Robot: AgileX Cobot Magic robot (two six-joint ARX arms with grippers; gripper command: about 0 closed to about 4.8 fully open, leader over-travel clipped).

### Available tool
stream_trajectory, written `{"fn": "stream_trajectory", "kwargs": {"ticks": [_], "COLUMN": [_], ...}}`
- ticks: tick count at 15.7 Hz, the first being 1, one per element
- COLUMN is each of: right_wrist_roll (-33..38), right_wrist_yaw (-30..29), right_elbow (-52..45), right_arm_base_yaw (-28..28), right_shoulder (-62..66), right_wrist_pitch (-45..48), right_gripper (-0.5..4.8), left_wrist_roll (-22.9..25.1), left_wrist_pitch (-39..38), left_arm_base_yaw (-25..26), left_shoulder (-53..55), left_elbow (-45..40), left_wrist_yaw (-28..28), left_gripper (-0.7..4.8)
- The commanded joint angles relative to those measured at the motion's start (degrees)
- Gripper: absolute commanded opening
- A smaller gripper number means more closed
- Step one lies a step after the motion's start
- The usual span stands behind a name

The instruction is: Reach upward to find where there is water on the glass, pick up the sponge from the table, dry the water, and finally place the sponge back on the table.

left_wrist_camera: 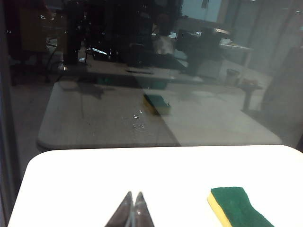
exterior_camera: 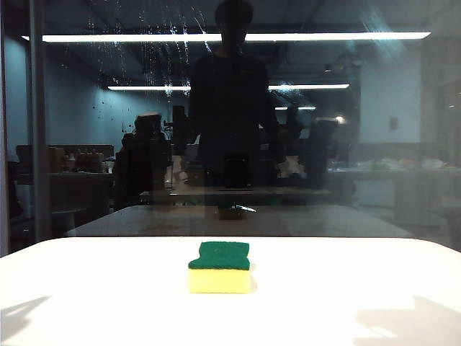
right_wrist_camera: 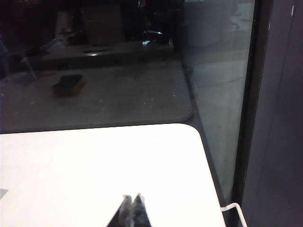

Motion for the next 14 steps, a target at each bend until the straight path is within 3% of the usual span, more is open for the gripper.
{"fn": "stream_trajectory", "kwargs": {"ticks": [1,14], "right_wrist_roll": [-0.2,-0.2], "right_wrist_yaw": [0.3,0.3], "right_elbow": [0.2,0.5], "right_arm_base_yaw": [0.0,0.0], "right_shoulder": [0.0,0.0], "right_wrist_pitch": [0.7,1.0], "right_gripper": [-0.06,-0.06], "left_wrist_roll": [-0.1,-0.2], "left_wrist_pitch": [0.8,1.7], "left_arm_base_yaw": [0.0,0.0], "left_shoulder": [0.1,0.1], "left_elbow": [0.1,0.9], "left_wrist_yaw": [0.0,0.0], "left_gripper": [-0.04,-0.04]}}
